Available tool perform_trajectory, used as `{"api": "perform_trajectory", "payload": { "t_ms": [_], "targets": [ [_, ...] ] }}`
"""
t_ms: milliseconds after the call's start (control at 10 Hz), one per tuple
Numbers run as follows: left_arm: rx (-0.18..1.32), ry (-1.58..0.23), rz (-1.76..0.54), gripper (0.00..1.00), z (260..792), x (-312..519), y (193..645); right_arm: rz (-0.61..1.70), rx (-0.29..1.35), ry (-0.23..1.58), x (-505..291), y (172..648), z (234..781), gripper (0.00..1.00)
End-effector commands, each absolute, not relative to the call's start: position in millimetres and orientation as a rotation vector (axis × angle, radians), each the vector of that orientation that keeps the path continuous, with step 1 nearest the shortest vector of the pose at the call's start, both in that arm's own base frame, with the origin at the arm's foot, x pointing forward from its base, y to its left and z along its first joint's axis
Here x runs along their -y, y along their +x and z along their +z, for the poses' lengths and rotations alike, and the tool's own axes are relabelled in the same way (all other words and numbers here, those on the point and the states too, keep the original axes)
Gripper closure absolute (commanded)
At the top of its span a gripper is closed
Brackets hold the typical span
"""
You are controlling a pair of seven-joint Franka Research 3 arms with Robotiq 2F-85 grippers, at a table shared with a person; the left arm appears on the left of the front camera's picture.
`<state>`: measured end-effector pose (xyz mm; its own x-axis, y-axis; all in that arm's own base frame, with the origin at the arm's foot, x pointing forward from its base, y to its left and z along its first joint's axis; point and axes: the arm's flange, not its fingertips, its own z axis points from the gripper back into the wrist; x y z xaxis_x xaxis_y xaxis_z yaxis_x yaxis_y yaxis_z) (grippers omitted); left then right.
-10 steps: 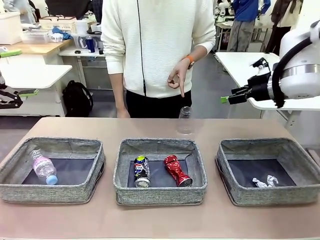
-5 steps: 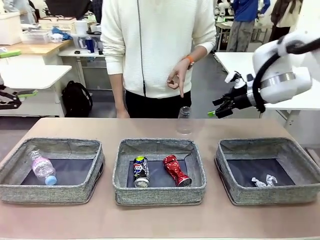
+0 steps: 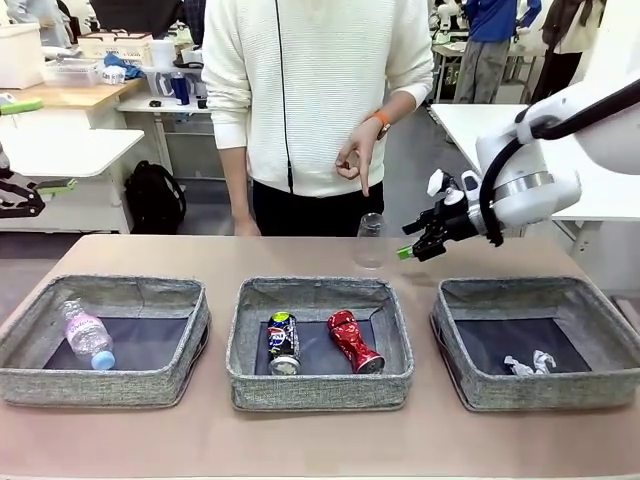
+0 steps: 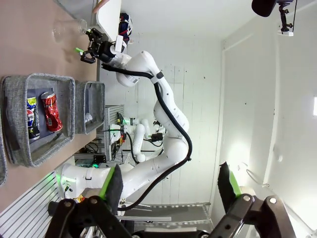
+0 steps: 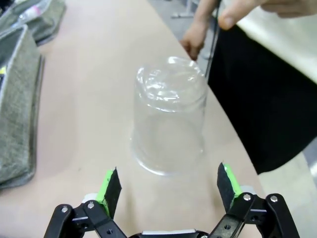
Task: Sort the waste into the appropriate baskets.
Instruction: Pick up the waste item pointed out by the person.
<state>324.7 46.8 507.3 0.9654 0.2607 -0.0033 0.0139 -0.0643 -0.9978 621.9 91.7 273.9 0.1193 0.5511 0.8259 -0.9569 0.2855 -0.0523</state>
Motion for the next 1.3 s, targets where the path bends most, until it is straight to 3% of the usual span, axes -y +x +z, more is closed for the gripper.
{"api": "perform_trajectory", "payload": {
  "t_ms": [0,600,1200],
  "targets": [
    [0.215,-1.637,0.211,0.0,511,-46,325,1.238,0.899,0.639,-105,632,266,0.0],
    [0.215,-1.637,0.211,0.0,511,-46,325,1.099,1.028,0.871,-136,641,243,0.0],
    [0.215,-1.637,0.211,0.0,511,-46,325,0.991,1.143,0.918,-155,644,224,0.0]
  ]
}}
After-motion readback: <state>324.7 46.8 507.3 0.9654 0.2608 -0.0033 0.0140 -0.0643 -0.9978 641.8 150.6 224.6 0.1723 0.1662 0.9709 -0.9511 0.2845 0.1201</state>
